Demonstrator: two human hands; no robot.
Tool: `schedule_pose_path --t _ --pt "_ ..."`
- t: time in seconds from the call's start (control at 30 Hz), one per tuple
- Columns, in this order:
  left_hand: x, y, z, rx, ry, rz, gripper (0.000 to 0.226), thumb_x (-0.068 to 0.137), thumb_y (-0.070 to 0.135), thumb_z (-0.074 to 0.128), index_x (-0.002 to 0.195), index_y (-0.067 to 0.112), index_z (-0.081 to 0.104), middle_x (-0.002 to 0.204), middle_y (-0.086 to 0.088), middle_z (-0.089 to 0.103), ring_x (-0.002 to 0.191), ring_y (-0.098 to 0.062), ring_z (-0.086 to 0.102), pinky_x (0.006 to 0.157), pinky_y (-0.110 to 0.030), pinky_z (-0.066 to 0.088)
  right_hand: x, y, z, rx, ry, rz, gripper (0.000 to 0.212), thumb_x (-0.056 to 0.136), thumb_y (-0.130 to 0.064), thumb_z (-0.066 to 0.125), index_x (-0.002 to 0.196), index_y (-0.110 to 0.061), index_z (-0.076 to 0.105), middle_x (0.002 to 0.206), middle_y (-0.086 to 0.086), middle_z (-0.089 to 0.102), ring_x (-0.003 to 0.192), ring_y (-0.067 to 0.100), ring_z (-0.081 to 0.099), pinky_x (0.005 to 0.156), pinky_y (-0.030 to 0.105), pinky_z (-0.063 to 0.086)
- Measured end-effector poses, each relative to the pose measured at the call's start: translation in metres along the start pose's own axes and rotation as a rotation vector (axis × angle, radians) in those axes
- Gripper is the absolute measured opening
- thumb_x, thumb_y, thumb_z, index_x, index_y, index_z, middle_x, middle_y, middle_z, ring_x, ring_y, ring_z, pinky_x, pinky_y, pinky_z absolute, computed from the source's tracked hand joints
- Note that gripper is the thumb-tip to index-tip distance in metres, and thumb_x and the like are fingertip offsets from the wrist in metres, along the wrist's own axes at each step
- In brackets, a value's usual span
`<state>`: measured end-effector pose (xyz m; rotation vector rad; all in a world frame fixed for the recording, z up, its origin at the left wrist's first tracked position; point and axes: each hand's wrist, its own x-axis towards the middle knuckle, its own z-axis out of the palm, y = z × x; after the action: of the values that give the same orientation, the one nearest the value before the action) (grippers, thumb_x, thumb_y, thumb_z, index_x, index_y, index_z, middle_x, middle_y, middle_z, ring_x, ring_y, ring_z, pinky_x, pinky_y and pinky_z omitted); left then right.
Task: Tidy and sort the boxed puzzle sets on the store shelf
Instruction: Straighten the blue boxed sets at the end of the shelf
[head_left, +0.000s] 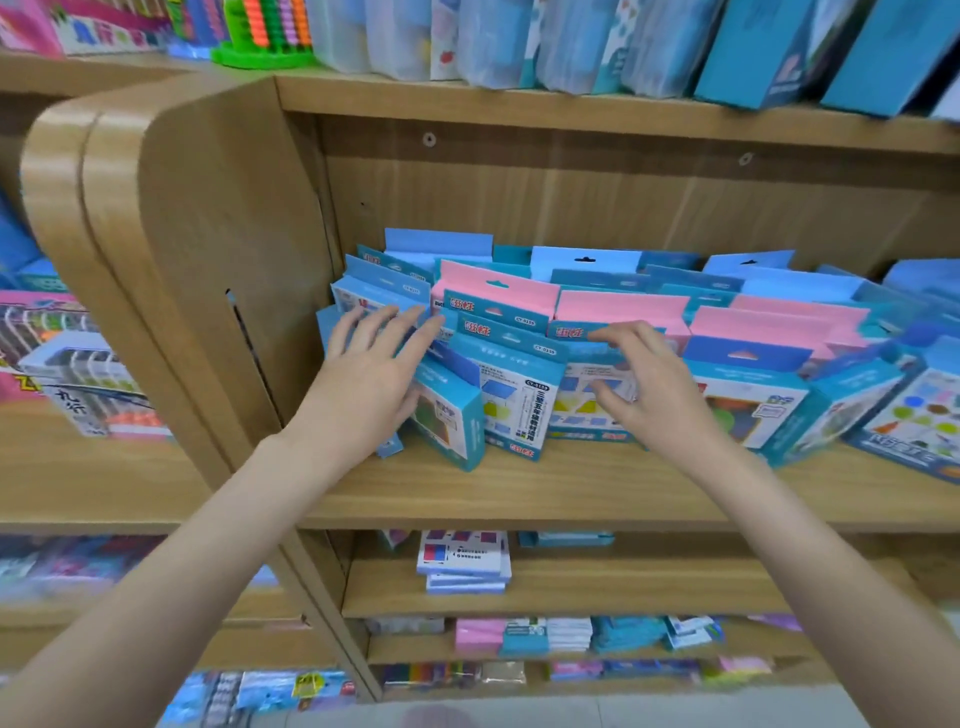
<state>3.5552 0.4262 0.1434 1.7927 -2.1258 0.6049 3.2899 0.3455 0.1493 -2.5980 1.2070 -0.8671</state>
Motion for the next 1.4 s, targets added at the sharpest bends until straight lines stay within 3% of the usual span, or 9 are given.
schedule_pose_path --t 0.17,0.3,0.47,0.57,0.7,0.9,1.1,1.27,1.4 --pt "-0.015 0.032 0.018 -0.154 0.037 0.13 0.066 0.078 0.028 0.064 0.137 0.02 0.035 0.144 -0.011 0.036 0.132 -0.034 0.026 0.105 -0.053 0.023 -0.015 0.027 0.001 -0.238 -0.088 0.063 0.065 0.081 -0.014 0.067 0.137 -0.004 0.035 0.137 0.015 0.041 0.129 0.03 0.033 0.111 0.039 0.022" --pt "-0.012 0.038 0.02 -0.271 0.019 0.021 0.062 0.079 0.04 0.059 0.134 0.022 0.039 0.133 -0.006 0.033 0.119 -0.032 0.028 0.095 -0.055 0.036 -0.015 0.03 0.006 -0.34 0.005 0.043 0.062 0.075 -0.02 0.073 0.128 -0.004 0.046 0.121 0.016 0.049 0.116 0.024 0.031 0.101 0.044 0.035" --pt "0.005 0.05 0.021 -0.07 0.016 -0.031 0.055 0.07 0.027 0.073 0.122 0.021 0.054 0.115 -0.021 0.047 0.099 -0.042 0.038 0.078 -0.053 0.046 -0.006 0.025 0.007 -0.498 0.112 0.055 0.048 0.068 -0.025 0.078 0.108 -0.005 0.06 0.106 0.018 0.054 0.107 0.029 0.029 0.094 0.055 0.035" --pt "0.013 0.056 0.021 -0.026 0.016 -0.054 0.053 0.069 0.022 0.073 0.12 0.021 0.057 0.108 -0.022 0.05 0.093 -0.042 0.042 0.067 -0.049 0.046 -0.006 0.024 0.002 -0.482 0.136 0.023 0.04 0.067 -0.025 0.078 0.099 -0.006 0.063 0.119 0.019 0.05 0.117 0.032 0.026 0.095 0.057 0.035" --pt "0.014 0.056 0.02 -0.001 0.027 -0.05 0.053 0.069 0.022 0.074 0.119 0.02 0.058 0.107 -0.022 0.051 0.093 -0.043 0.044 0.066 -0.049 0.047 -0.01 0.028 -0.003 -0.305 -0.028 -0.019 0.044 0.075 -0.015 0.073 0.113 -0.007 0.053 0.127 0.017 0.043 0.118 0.031 0.04 0.088 0.048 0.05" --pt "0.017 0.058 0.022 0.051 0.032 -0.032 0.057 0.069 0.023 0.074 0.122 0.017 0.056 0.105 -0.023 0.051 0.09 -0.044 0.047 0.065 -0.047 0.047 -0.007 0.018 -0.032 0.163 0.023 0.148 0.056 0.075 -0.016 0.074 0.121 -0.025 0.043 0.106 -0.011 0.048 0.1 -0.001 0.044 0.087 0.022 0.036" --pt "0.015 0.049 0.032 -0.048 0.077 0.048 0.061 0.074 0.023 0.069 0.131 0.02 0.047 0.12 -0.024 0.048 0.095 -0.041 0.043 0.074 -0.049 0.046 -0.039 0.024 -0.056 0.194 -0.017 0.187 0.065 0.068 -0.02 0.079 0.109 -0.045 0.035 0.095 -0.021 0.051 0.093 -0.008 0.051 0.077 0.014 0.038" --pt "0.006 0.03 0.028 -0.347 -0.044 0.039 0.084 0.077 0.028 0.07 0.144 0.028 0.02 0.143 -0.008 0.03 0.118 -0.023 0.031 0.095 -0.045 0.039 -0.052 0.027 -0.064 0.161 -0.13 0.131 0.064 0.068 -0.017 0.079 0.11 -0.043 0.039 0.101 -0.029 0.051 0.098 -0.012 0.05 0.074 0.001 0.036" --pt "0.017 0.006 0.015 -0.236 -0.116 0.167 0.096 0.067 0.029 0.079 0.142 0.023 0.02 0.14 -0.005 0.041 0.113 -0.022 0.034 0.093 -0.052 0.042 -0.044 0.011 -0.059 0.215 -0.2 0.077 0.058 0.072 -0.018 0.077 0.116 -0.036 0.043 0.108 -0.028 0.051 0.103 -0.021 0.045 0.081 -0.002 0.033"
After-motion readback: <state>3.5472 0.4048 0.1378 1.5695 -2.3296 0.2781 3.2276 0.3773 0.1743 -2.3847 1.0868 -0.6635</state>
